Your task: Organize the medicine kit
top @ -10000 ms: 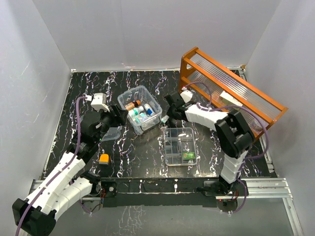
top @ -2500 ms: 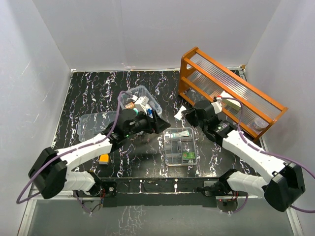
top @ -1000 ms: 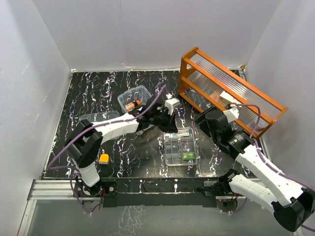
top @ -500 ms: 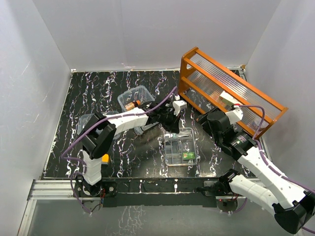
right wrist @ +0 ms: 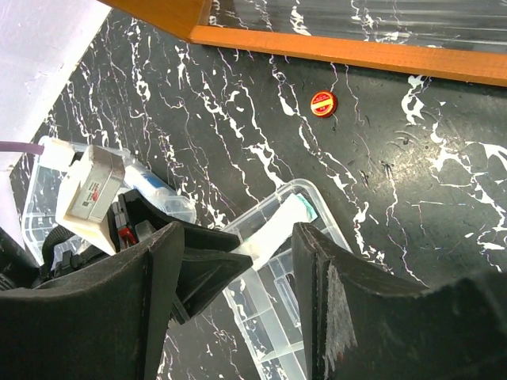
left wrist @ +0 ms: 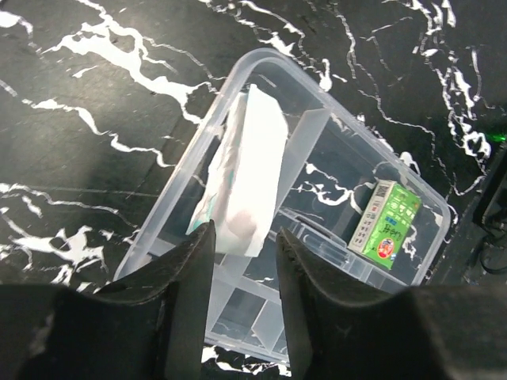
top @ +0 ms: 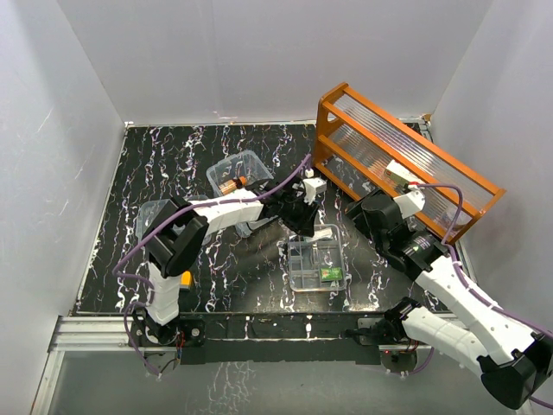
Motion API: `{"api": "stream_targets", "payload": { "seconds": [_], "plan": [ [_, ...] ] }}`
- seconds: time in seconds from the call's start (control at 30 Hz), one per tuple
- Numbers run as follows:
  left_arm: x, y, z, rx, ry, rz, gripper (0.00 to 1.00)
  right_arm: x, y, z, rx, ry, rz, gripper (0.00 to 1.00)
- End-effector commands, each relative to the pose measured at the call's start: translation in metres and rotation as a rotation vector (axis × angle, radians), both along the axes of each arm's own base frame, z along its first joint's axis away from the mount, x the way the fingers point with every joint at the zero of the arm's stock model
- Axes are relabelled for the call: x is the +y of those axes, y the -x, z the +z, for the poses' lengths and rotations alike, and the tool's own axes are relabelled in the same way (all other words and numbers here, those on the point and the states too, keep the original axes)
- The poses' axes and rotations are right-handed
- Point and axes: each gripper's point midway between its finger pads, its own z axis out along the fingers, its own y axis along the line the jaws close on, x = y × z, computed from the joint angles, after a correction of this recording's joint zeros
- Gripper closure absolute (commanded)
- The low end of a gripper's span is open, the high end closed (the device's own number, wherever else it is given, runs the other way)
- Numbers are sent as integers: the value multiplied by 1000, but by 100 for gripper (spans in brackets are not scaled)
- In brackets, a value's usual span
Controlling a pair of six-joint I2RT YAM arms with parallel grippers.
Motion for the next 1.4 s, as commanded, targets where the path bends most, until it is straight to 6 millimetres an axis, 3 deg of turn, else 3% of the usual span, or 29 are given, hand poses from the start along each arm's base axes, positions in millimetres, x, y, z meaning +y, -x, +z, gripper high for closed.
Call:
{"api": "stream_targets", "payload": {
  "seconds": [0.0, 0.23, 0.4, 0.5, 0.63, 0.8, 0.9, 1.07, 1.27, 1.37],
  "plan": [
    [3, -19, 51, -123, 16, 79, 63, 3, -8, 19, -61, -24, -6, 45],
    [8, -23, 100, -198, 100, 147, 59, 12, -11, 4, -44, -16, 38, 45],
    [33, -26, 136, -293, 128, 266, 56, 24, -19, -13, -5, 67, 132, 46],
    [64, -26, 158, -372, 126, 381, 54, 28, -25, -23, 33, 140, 177, 46],
    [123, -19, 187, -522, 127, 557, 50, 21, -35, -37, 80, 252, 164, 46],
    [200, -7, 201, -694, 111, 765, 44, 9, -50, -57, 124, 376, 107, 47],
    [227, 5, 206, -743, 146, 833, 42, 6, -61, -66, 134, 424, 76, 48],
    [244, 12, 216, -786, 191, 882, 40, 6, -84, -79, 143, 505, 32, 46],
    [247, 16, 222, -781, 198, 886, 39, 11, -108, -100, 192, 565, -31, 43],
    [248, 18, 222, -773, 202, 887, 38, 5, -113, -111, 210, 607, -74, 42]
  ]
}}
